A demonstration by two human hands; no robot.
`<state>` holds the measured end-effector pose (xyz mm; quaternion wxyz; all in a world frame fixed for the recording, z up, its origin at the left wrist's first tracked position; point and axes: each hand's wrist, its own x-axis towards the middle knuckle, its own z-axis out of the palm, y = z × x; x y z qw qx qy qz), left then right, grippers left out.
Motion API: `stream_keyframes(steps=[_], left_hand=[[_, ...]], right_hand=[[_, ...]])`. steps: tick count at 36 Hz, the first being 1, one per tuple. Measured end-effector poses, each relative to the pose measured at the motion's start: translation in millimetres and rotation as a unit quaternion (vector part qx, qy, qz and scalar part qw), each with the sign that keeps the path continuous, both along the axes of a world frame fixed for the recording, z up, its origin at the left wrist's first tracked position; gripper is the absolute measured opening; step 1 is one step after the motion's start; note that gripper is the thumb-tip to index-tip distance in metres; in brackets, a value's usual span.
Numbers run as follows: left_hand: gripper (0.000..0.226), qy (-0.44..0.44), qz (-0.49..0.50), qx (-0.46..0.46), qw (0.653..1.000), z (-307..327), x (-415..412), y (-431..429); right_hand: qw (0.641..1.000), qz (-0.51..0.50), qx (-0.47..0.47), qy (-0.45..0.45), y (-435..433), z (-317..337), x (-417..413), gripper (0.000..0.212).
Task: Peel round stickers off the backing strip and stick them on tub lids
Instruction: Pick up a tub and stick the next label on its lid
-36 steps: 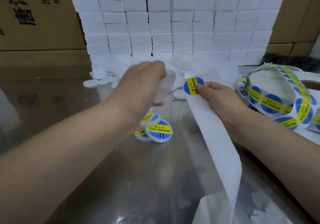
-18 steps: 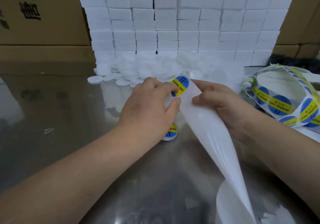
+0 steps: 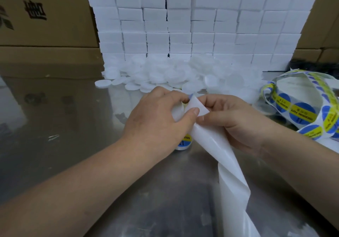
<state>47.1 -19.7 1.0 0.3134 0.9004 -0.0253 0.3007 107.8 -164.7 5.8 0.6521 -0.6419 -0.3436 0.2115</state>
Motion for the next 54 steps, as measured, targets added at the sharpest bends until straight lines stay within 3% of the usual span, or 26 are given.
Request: stream_keyframes(steps=[3,6,13,20,26,33,35,39,41,42,48,54], left_hand=[[0.035,-0.004,-0.006,0.000,1.000,-0.6,-0.4,-0.3],[0.008,-0.005,-0.034,-0.038,0.999,0.5,-1.3,-0.7],[0.005,0.034,-0.128,-0.218,0.967,5.5,-5.0,-3.2],[0.012,0.041,-0.116,-0.209,0.970,3.5,-4.1,-4.7],[0.007,-0.004,-0.084,-0.215,0.973,3.5,-0.1,1.4],[0.008,-0.015,-0.071,-0.165,0.984,0.1,-1.3,-3.5],[0.006,-0.017,-0.066,-0.177,0.982,0.4,-0.3,-2.0],[0.015,-0.043,-0.040,-0.240,0.969,4.7,2.4,2.6],[0.018,-0.060,-0.026,-0.264,0.962,6.6,3.3,4.5],[0.016,-0.064,-0.011,-0.255,0.965,6.9,4.1,6.0],[0.014,-0.058,0.021,-0.214,0.975,6.5,4.5,8.0],[0.016,-0.092,0.020,-0.034,0.995,3.2,-2.0,2.3]], right_hand=[[0.999,-0.013,-0.013,-0.036,0.9,-1.7,-1.1,0.020],[0.999,-0.009,0.002,-0.044,2.7,-2.7,-1.6,0.023],[0.999,-0.021,0.001,-0.048,0.1,-0.7,-2.0,0.021],[0.997,-0.031,0.029,-0.067,2.9,-3.1,-4.4,0.021],[0.996,-0.036,0.026,-0.078,0.6,-1.7,-1.9,0.036],[0.991,-0.067,0.002,-0.113,3.4,-1.9,-1.8,0.027],[0.990,-0.074,-0.004,-0.123,3.0,-2.6,-1.6,0.025],[0.987,-0.112,-0.019,-0.111,1.7,-4.6,1.8,0.042],[0.987,-0.125,-0.023,-0.099,1.6,-3.7,2.3,0.024],[0.987,-0.130,-0.022,-0.087,1.6,-2.1,1.8,0.012],[0.990,-0.138,-0.011,-0.019,1.9,1.3,-0.6,0.039],[0.982,-0.186,-0.023,-0.004,3.5,5.8,-4.7,0.035]])
